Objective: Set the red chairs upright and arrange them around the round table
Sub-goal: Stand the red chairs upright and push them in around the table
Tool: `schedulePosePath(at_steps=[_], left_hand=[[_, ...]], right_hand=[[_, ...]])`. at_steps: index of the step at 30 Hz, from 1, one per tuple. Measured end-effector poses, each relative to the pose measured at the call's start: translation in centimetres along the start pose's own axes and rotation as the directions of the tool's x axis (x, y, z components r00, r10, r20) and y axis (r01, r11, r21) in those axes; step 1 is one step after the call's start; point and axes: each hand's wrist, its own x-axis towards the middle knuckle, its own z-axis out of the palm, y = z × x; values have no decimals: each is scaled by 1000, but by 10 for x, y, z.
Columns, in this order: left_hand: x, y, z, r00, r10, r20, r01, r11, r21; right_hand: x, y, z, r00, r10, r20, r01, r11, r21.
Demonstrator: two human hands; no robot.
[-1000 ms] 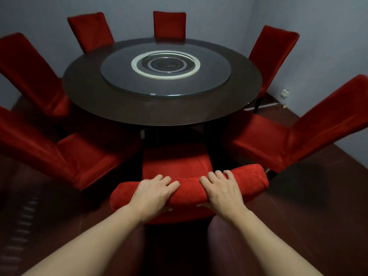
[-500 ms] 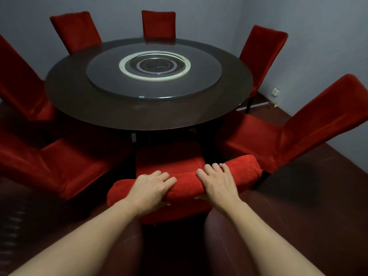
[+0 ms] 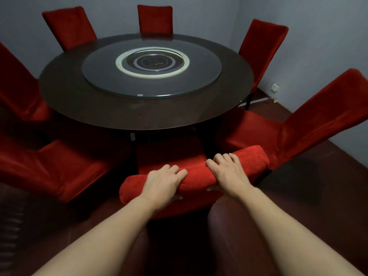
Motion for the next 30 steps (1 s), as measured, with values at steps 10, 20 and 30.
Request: schedulePosePath(at_steps=[10,20,30], left_hand=[[3,4,1,999,-8,-51,8,1000,-13],[-12,6,5,997,-72,-14,72,997,-5],[-21,13,0,991,-128,26,129,991,-27]], right_hand=[[-12,-6,-1,992,116,55,-118,993,30],[-24,-23,-6,988,134,78,-137,990,23],[-35,-29,-19,977,151,148,-155,988,19]])
